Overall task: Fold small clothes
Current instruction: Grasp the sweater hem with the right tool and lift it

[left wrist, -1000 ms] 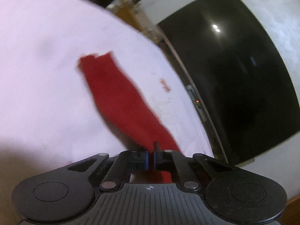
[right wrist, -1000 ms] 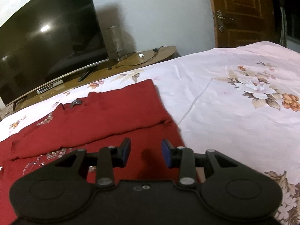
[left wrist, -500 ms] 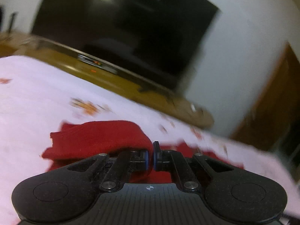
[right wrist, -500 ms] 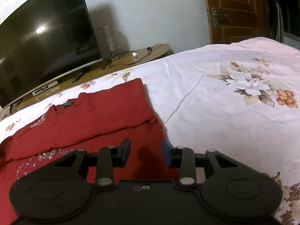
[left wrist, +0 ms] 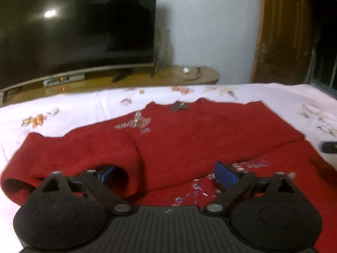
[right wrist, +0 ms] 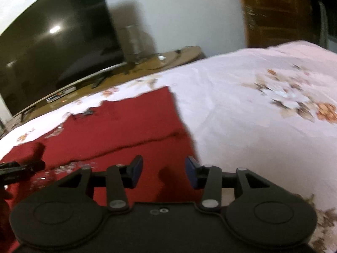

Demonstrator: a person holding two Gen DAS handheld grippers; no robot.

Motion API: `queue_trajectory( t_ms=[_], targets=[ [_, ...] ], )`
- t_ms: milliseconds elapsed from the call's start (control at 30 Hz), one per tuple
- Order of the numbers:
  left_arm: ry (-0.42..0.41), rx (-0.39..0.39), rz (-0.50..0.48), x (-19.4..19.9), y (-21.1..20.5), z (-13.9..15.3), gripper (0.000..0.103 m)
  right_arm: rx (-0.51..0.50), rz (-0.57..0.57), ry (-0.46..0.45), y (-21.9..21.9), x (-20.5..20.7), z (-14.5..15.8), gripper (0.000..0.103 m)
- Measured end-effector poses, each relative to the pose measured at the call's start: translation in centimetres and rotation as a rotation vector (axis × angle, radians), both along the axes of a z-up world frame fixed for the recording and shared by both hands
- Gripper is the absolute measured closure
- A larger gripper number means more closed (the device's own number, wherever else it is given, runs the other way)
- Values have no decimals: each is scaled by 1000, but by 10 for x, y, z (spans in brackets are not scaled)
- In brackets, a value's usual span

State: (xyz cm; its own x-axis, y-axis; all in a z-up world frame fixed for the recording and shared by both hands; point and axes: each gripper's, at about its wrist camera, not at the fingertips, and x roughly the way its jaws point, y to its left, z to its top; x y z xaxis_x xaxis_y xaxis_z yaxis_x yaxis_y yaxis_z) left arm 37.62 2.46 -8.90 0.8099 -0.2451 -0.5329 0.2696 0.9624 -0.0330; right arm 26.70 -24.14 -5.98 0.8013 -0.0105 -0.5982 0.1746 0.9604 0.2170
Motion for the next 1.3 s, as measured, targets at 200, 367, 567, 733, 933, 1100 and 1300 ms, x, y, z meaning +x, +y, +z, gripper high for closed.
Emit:
queue_trajectory(
  t_ms=[200,367,567,733,933,1100,1300],
  targets=[
    [-9,-117,117,-39,70,-2,10,-17,191,-52,62,31,18,59],
    [56,-130,271,-41,117,-27,18,-88,450,-89,147,64,31,60],
    [125,-231,317,-24,143,-48,24,-362,754,-114,255,78,19,65],
    [135,-273,335,-12,151,-59,27,-534,833,-98,294,87,1,76],
    [132,-224,321,-7,143,-60,27,-700,964,-104,319,86,-15,80],
    [130,-230,318,-9,146,-57,27,-751,1016,-96,323,85,-19,80],
    [127,-211,319,-11,144,-55,27,-782,1036,-80,325,87,-25,97]
  ],
)
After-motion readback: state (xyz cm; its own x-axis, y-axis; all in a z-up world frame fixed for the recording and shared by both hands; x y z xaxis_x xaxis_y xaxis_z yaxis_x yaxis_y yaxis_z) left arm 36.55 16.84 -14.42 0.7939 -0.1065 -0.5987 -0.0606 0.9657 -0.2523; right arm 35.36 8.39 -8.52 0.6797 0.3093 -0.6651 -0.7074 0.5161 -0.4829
